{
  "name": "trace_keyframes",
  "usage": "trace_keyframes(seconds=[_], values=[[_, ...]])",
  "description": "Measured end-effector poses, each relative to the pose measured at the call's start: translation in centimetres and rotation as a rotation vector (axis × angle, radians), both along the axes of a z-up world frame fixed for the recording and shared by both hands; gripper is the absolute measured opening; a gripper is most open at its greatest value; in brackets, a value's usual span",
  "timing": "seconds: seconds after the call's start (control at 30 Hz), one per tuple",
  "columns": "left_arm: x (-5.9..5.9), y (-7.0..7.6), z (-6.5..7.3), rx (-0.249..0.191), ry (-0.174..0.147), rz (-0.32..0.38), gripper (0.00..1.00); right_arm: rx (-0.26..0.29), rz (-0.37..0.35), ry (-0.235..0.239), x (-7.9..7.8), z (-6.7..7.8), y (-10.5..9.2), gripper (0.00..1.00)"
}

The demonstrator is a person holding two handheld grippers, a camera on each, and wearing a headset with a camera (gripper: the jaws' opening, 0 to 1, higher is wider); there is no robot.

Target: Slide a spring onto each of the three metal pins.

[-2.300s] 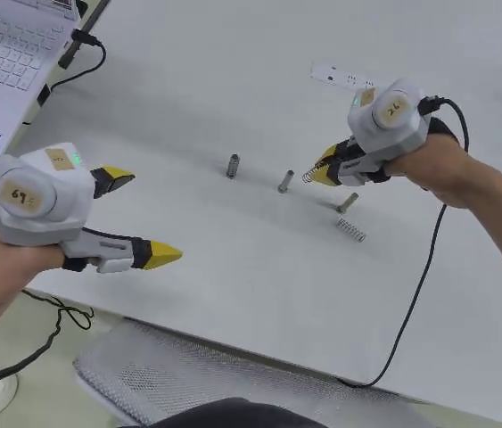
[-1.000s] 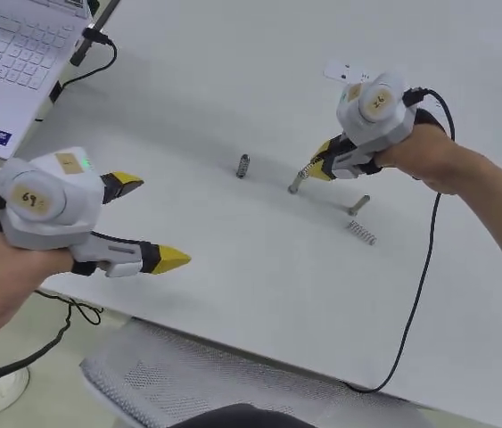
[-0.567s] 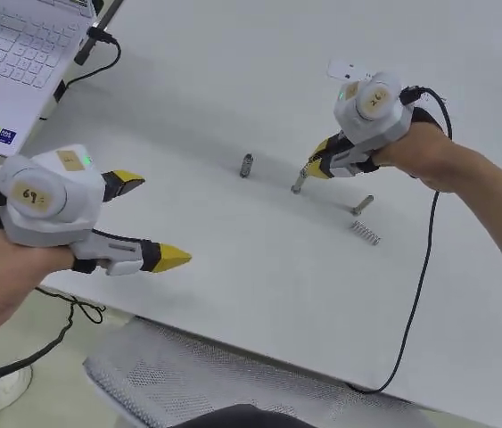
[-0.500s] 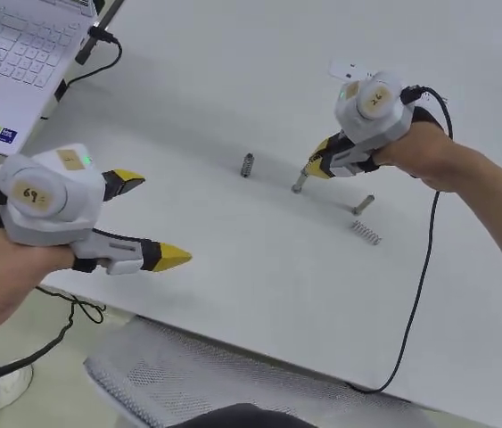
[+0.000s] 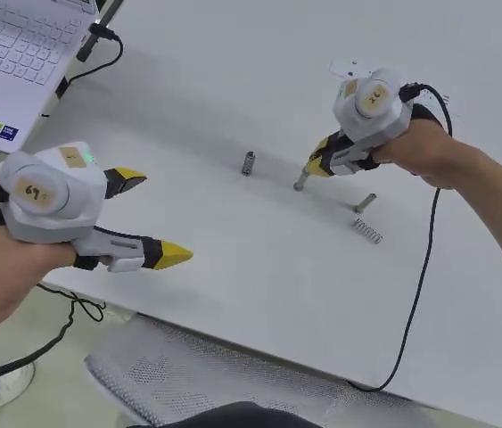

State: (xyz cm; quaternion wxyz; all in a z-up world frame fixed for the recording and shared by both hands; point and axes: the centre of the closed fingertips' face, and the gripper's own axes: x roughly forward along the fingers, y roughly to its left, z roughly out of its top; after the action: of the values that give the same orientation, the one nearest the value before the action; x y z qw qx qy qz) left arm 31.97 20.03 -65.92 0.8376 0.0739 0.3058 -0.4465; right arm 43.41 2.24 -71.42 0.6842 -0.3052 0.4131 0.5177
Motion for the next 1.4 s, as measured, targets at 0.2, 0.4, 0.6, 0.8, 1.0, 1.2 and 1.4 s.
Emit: trace_keyframes(seconds=[0.2, 0.4, 0.6, 0.8, 1.0, 1.2, 1.4], values=[[-0.1, 0.1, 0.0, 0.002, -0.001, 0.000, 0.75, -0.008, 0.005, 0.006, -0.1, -0.3, 0.2, 0.09], [0.0, 0.2, 0.0, 0.003, -0.001, 0.004, 0.75, -0.016, 0.012, 0.013, 0.3, -1.1, 0.3, 0.09], [0.0, 0.2, 0.0, 0.003, 0.001, 0.006, 0.75, -0.026, 0.019, 0.017, 0.5, -1.8, 0.5, 0.09], [0.1, 0.3, -0.1, 0.007, 0.004, 0.005, 0.75, -0.034, 0.028, 0.027, 1.1, -3.0, 0.5, 0.09], [0.0, 0.3, -0.2, 0.009, 0.008, 0.007, 0.75, -0.053, 0.037, 0.030, 1.3, -4.1, 0.1, 0.09], [0.0, 0.2, -0.3, 0.008, 0.011, 0.006, 0.75, -0.056, 0.036, 0.038, 1.3, -4.4, 0.0, 0.09], [0.1, 0.2, -0.1, 0.009, 0.009, 0.006, 0.75, -0.060, 0.034, 0.043, 1.2, -4.8, 0.0, 0.09]])
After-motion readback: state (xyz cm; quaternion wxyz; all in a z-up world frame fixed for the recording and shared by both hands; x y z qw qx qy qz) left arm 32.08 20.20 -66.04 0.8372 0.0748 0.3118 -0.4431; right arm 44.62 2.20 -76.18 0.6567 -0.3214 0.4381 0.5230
